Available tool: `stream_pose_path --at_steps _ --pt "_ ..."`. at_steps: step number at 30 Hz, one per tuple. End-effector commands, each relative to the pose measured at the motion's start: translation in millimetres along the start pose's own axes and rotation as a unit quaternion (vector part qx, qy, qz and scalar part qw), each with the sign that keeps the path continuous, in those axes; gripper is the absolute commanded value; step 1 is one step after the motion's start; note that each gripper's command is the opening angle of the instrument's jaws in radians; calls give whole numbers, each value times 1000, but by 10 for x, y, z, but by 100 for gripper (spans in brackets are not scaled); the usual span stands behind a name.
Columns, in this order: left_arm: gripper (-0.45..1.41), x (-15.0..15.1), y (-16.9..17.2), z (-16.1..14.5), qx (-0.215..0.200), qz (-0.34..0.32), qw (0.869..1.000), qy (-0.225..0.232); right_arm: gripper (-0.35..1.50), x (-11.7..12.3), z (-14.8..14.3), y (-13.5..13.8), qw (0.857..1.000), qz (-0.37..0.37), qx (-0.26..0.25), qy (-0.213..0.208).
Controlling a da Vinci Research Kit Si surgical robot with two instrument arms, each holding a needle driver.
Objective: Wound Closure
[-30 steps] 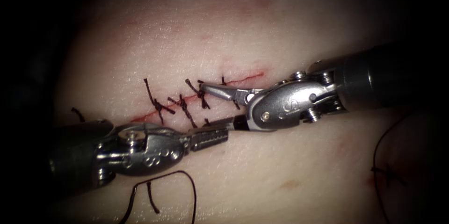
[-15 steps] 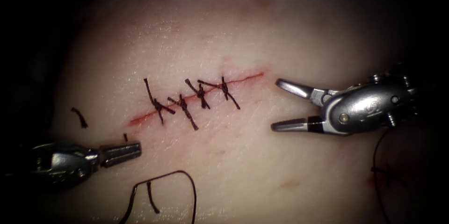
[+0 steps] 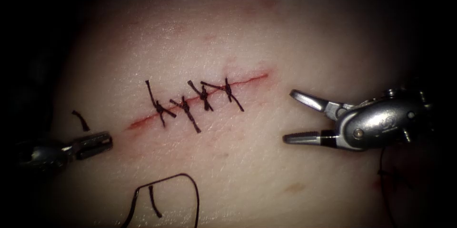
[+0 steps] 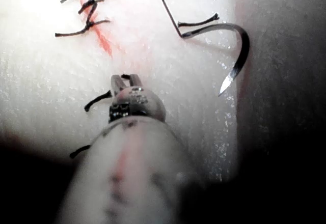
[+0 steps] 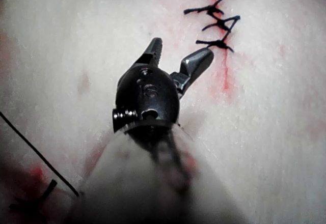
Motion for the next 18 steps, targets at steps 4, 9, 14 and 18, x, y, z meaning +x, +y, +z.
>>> stream_pose_path --at_steps 4,9,14,18 --pt "44 -6 16 -1 -20 -18 1000 -16 86 -2 -5 -11 1000 18 -5 -25" --pt "62 -2 34 -18 -29 -42 998 -26 86 -2 -8 -12 999 23 -10 -48" --pt "76 16 47 -35 -42 -61 997 -14 89 -3 -7 -15 997 18 5 -73" --pt "74 37 55 -48 -53 -76 996 13 89 -3 -8 -16 997 18 5 -72"
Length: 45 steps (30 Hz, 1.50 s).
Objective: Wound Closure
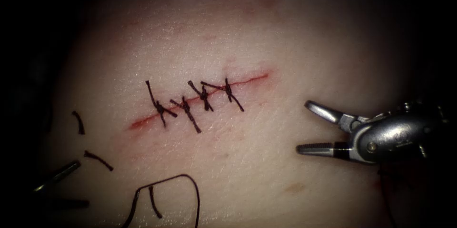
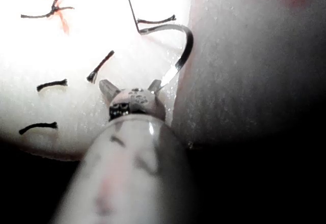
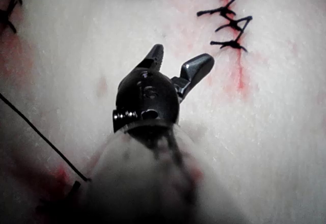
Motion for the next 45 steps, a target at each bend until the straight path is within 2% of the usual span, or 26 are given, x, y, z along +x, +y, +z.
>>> stream_pose_path --at_steps 1,6,10,13,16,20,27,30,33,35,37,39,41,45 --pt "74 4 5 5 -3 -9 1000 11 89 -2 6 -8 1000 0 2 1" --pt "73 33 12 -8 -14 -74 996 47 94 -2 6 -9 1000 0 0 -1" --pt "74 51 16 -15 -16 -161 983 88 96 -2 6 -12 1000 8 -2 -5" --pt "88 61 32 -12 -20 -197 975 99 96 -2 7 -13 1000 11 -3 -9" --pt "91 66 37 -7 -20 -211 973 94 96 -1 9 -12 1000 11 -1 -11" --pt "91 68 24 -6 -17 -224 968 108 96 -1 10 -11 1000 12 -2 -12" --pt "89 72 -19 -14 44 -236 961 135 96 1 11 -12 1000 11 -2 -14" --pt "89 78 -23 -19 54 -242 958 143 96 1 12 -12 1000 12 -4 -14" --pt "89 85 -16 -23 30 -272 947 168 96 1 13 -13 1000 12 -4 -15" --pt "89 90 -7 -26 7 -306 933 188 96 1 15 -14 1000 11 -6 -15" --pt "91 98 13 -28 -25 -347 913 213 96 1 21 -17 1000 10 -8 -17" --pt "93 101 24 -26 -36 -360 905 222 96 0 25 -18 1000 10 -8 -15" --pt "94 102 35 -20 -48 -362 903 224 96 0 27 -19 1000 9 -9 -14" --pt "99 100 52 -5 -62 -352 913 198 96 0 29 -21 1000 8 -7 -13"
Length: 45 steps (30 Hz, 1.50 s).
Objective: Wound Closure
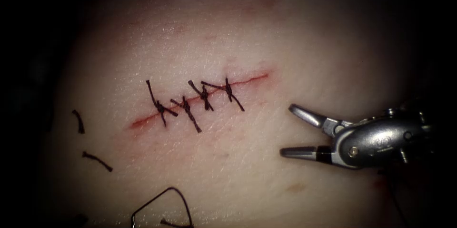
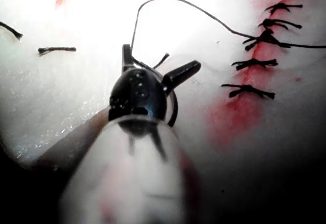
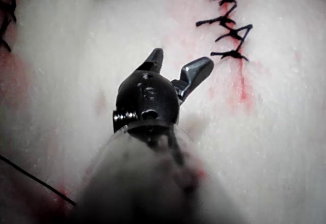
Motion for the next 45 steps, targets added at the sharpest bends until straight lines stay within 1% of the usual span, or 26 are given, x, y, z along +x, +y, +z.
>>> stream_pose_path --at_steps 1,3,5,8,10,11,12,13,14,15,16,17,19,22,27,34,38,39,40,41,43,45 --pt "99 -10 -1 10 4 1 1000 -14 96 -1 6 -9 1000 0 2 2" --pt "103 -23 -4 20 13 7 999 -40 96 0 5 -11 1000 -1 3 1" --pt "103 -32 -10 26 31 14 997 -63 96 1 4 -12 1000 -2 4 1" --pt "103 -42 -20 33 46 20 995 -88 96 2 3 -14 1000 -2 5 2" --pt "98 -50 -22 37 47 24 994 -94 96 3 4 -15 1000 -2 5 2" --pt "91 -55 -23 40 47 26 994 -97 96 3 4 -15 1000 -2 4 2" --pt "78 -58 -23 41 42 27 994 -99 96 3 4 -16 1000 -2 4 2" --pt "51 -59 -24 42 36 27 994 -100 96 3 4 -16 1000 -3 4 2" --pt "-5 -59 -25 42 25 26 995 -98 94 3 4 -16 1000 -3 4 2" --pt "-45 -58 -27 42 18 24 995 -97 94 3 4 -16 1000 -3 4 2" --pt "-45 -54 -30 42 14 22 995 -98 94 3 5 -17 1000 -3 4 2" --pt "-45 -50 -32 42 13 21 996 -90 94 3 5 -18 1000 -3 5 3" --pt "-45 -37 -39 41 25 16 997 -71 94 3 5 -19 1000 -4 4 3" --pt "-45 -18 -44 41 30 10 998 -50 94 3 5 -20 1000 -4 4 3" --pt "-45 4 -50 42 32 12 999 -41 94 3 6 -21 1000 -5 4 3" --pt "-45 20 -52 47 39 24 999 -20 94 2 10 -22 1000 -3 3 3" --pt "-45 16 -42 47 45 26 998 -23 94 2 12 -25 1000 -1 4 5" --pt "-32 14 -39 46 45 16 999 -25 94 2 13 -26 1000 -1 5 4" --pt "-6 11 -36 45 43 -1 999 -25 94 1 13 -26 1000 -2 5 4" --pt "9 9 -34 45 44 -11 999 -26 94 1 14 -26 1000 -2 5 5" --pt "51 3 -29 45 46 -23 998 -36 94 0 15 -26 1000 1 5 4" --pt "63 -2 -25 45 50 -21 997 -56 94 0 16 -26 1000 1 6 3"
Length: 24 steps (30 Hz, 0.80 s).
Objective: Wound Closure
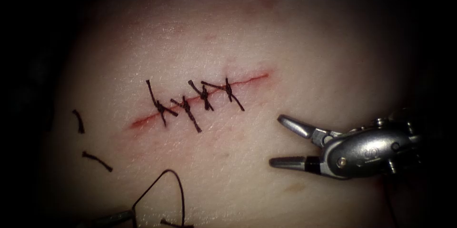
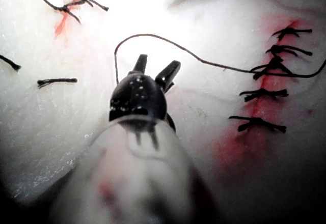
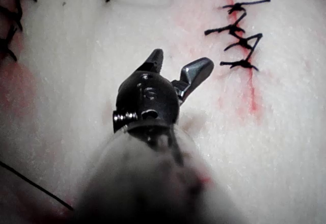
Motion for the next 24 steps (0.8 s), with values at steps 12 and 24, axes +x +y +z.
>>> stream_pose_path --at_steps 12,24 --pt "108 -20 16 26 74 9 987 -146 91 -1 11 -6 1000 1 5 -4" --pt "108 -58 3 35 92 27 981 -167 88 0 12 -8 1000 -1 9 -7"
